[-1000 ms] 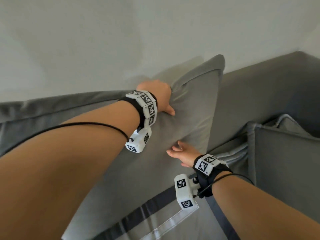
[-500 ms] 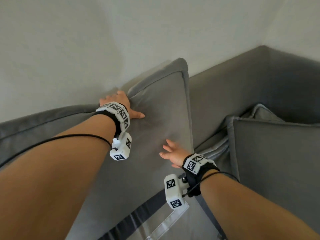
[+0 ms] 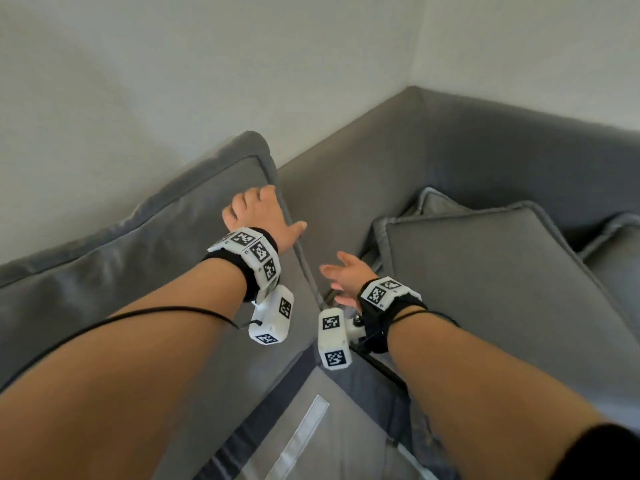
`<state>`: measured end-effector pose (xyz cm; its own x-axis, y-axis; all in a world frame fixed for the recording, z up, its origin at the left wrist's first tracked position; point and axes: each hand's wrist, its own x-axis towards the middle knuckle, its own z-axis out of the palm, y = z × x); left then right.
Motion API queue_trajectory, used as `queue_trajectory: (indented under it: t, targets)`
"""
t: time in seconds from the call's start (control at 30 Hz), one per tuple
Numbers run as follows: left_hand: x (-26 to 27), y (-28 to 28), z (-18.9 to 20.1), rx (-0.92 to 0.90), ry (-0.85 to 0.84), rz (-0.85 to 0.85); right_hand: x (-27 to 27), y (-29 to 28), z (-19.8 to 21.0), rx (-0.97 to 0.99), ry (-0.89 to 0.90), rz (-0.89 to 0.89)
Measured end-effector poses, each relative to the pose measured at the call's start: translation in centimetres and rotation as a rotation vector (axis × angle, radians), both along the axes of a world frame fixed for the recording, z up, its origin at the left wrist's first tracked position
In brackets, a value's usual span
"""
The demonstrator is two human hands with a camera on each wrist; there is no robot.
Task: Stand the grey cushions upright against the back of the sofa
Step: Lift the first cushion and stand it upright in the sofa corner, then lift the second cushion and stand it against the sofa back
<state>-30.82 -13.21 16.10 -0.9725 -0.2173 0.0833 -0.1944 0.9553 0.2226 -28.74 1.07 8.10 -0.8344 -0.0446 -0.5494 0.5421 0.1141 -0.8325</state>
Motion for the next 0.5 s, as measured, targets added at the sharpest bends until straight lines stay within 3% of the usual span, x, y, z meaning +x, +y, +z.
queue_trajectory:
  t: [0.3, 0.5]
  targets:
    - [-0.4, 16.4, -1.6, -0.008, -0.128, -0.262, 1.3, 17.7, -0.3, 0.184, 0.105, -0.277]
    - [0.4, 31.2, -4.1, -0.043, -0.229, -0.415, 3.1, 32.4, -2.9, 0.179, 0.015, -0.432]
